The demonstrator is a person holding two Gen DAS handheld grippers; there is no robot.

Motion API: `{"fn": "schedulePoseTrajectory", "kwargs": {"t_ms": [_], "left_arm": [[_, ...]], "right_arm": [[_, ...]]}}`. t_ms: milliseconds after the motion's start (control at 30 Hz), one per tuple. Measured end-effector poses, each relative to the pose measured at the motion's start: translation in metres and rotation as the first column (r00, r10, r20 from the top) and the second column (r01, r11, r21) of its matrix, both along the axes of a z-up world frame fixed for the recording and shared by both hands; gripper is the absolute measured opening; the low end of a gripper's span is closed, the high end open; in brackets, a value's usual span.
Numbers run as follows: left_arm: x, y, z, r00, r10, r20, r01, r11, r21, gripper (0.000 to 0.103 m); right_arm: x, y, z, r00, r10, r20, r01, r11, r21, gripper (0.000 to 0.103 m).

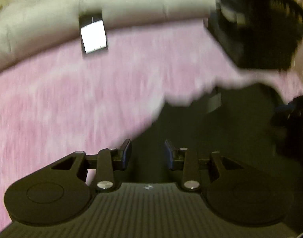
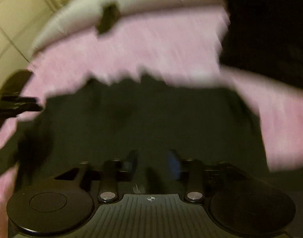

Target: Fold clothes

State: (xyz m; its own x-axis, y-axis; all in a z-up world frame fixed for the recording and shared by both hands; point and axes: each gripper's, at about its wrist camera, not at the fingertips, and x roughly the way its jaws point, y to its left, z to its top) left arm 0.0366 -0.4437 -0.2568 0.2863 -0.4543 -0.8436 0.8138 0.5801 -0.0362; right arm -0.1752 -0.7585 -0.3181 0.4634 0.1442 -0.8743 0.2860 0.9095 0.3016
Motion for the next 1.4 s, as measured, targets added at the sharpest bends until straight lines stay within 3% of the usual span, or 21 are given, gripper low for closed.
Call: {"fn": "schedulePoseTrajectory", "kwargs": {"t_ms": [200,367,567,733,833,967,1033,1233,1300,1367,1400], "left_arm": [[-0.046,0.044,-0.006,0.999,0.015,-0.031,-0.012,0.994,0.105,0.031],[-0.084,0.081,-0.012,0.998,0.031,-0.056,-0.019,0.981,0.192,0.035],[-0.122,0.057,0.007,0.995,-0.083,-0.047,0.09,0.981,0.172,0.035],[-0.154,0.009,0.011,0.973,-0.223,-0.056,0.229,0.964,0.137,0.036],[-0.173,-0.011,0.007,0.954,-0.295,-0.049,0.299,0.945,0.135,0.038],[-0.186,-0.029,-0.003,0.938,-0.343,-0.05,0.347,0.927,0.145,0.04],[-0.185,-0.035,-0.01,0.941,-0.334,-0.052,0.338,0.93,0.145,0.04],[-0.169,-0.056,-0.033,0.953,-0.295,-0.074,0.303,0.941,0.152,0.04],[-0.167,-0.063,-0.035,0.949,-0.307,-0.076,0.315,0.936,0.159,0.04],[-0.166,-0.07,-0.035,0.943,-0.324,-0.074,0.331,0.93,0.16,0.04],[-0.165,-0.075,-0.034,0.942,-0.328,-0.073,0.336,0.928,0.159,0.04]], "right_arm": [[-0.076,-0.015,0.013,0.993,-0.108,-0.05,0.106,0.994,-0.037,0.062],[-0.124,-0.021,0.048,0.983,-0.185,0.009,0.185,0.978,-0.095,0.062],[-0.183,-0.081,0.067,0.906,-0.424,-0.005,0.415,0.888,-0.197,0.062],[-0.159,-0.117,0.076,0.976,-0.216,-0.029,0.186,0.894,-0.407,0.062],[-0.13,-0.138,0.068,0.991,-0.064,-0.117,0.0,0.876,-0.481,0.062],[-0.113,-0.172,0.04,0.957,0.117,-0.266,-0.241,0.831,-0.501,0.062],[-0.108,-0.188,0.026,0.93,0.189,-0.316,-0.328,0.812,-0.482,0.062],[-0.093,-0.213,0.006,0.84,0.371,-0.395,-0.508,0.793,-0.335,0.06],[-0.088,-0.222,0.009,0.842,0.364,-0.398,-0.477,0.847,-0.234,0.006],[-0.091,-0.217,0.019,0.839,0.363,-0.405,-0.478,0.847,-0.231,0.001],[-0.095,-0.209,0.029,0.84,0.364,-0.402,-0.495,0.817,-0.295,0.001]]}}
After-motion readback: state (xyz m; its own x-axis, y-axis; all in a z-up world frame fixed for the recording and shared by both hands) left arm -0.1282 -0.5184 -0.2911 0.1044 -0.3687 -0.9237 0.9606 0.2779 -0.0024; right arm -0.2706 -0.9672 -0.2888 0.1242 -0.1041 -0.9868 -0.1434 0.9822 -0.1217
